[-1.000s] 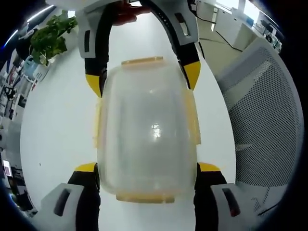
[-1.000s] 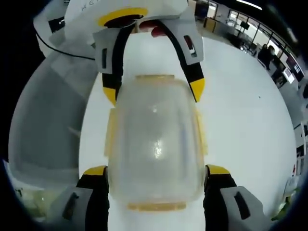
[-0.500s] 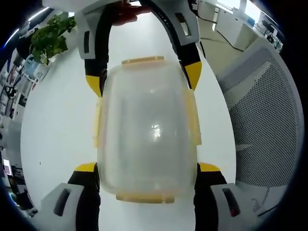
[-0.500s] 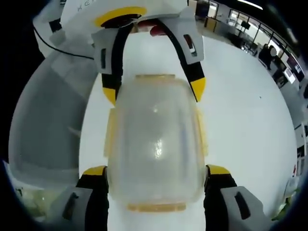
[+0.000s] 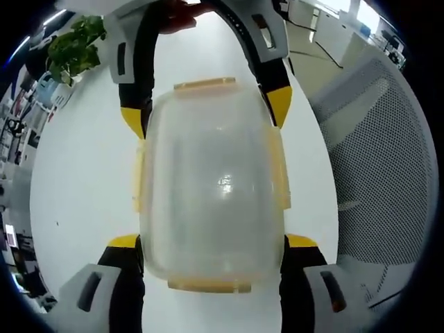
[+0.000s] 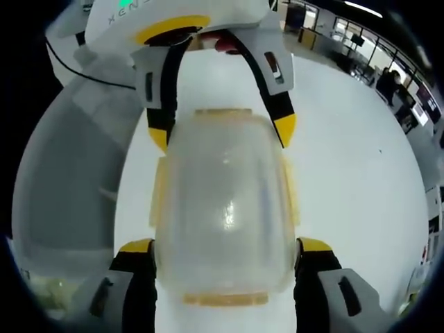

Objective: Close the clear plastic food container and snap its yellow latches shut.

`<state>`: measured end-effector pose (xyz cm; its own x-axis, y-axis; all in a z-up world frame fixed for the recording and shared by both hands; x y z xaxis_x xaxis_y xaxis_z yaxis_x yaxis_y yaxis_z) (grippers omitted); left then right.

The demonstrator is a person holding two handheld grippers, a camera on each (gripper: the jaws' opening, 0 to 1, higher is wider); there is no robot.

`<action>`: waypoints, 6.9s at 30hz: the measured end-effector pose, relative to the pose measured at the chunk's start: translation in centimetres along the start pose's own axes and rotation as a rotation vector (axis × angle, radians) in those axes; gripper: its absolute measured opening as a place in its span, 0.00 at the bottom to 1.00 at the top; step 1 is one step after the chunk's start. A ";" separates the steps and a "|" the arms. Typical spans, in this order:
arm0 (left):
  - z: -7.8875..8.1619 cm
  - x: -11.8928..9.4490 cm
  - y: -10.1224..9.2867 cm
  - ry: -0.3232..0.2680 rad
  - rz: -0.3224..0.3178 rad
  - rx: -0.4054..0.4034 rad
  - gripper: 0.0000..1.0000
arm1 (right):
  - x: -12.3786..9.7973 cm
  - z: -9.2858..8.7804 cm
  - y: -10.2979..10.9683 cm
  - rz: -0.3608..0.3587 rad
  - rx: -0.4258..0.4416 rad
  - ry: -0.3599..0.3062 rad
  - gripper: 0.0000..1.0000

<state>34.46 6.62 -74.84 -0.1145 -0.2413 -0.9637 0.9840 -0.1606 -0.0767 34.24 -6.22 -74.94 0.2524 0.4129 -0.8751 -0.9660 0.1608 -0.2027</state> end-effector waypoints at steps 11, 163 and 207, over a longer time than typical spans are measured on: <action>-2.9 -0.7 -0.9 0.006 0.009 -0.034 0.81 | 1.3 2.7 0.4 0.013 -0.026 -0.012 0.82; -10.9 -3.1 7.1 -0.013 0.013 -0.070 0.99 | 6.0 8.4 -7.2 0.019 0.047 -0.065 0.91; -12.8 -3.7 5.3 -0.171 0.064 -0.214 0.99 | 3.6 6.4 -6.9 -0.114 0.348 -0.231 0.98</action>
<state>41.88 18.94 -74.97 -0.0548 -0.4055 -0.9124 0.9943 0.0611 -0.0869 42.13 -0.07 -73.88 0.4010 0.5584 -0.7262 -0.8643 0.4934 -0.0978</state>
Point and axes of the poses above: the point that each gripper's makers call its tool centre point, and the gripper's own axes: x roughly forward along the fingers, y roughly to its left, z roughly out of its top, the point moved 8 cm from there along -x, roughly backward along the fingers, and after that the axes turned 13 degrees about -z, right-handed, at the moved point
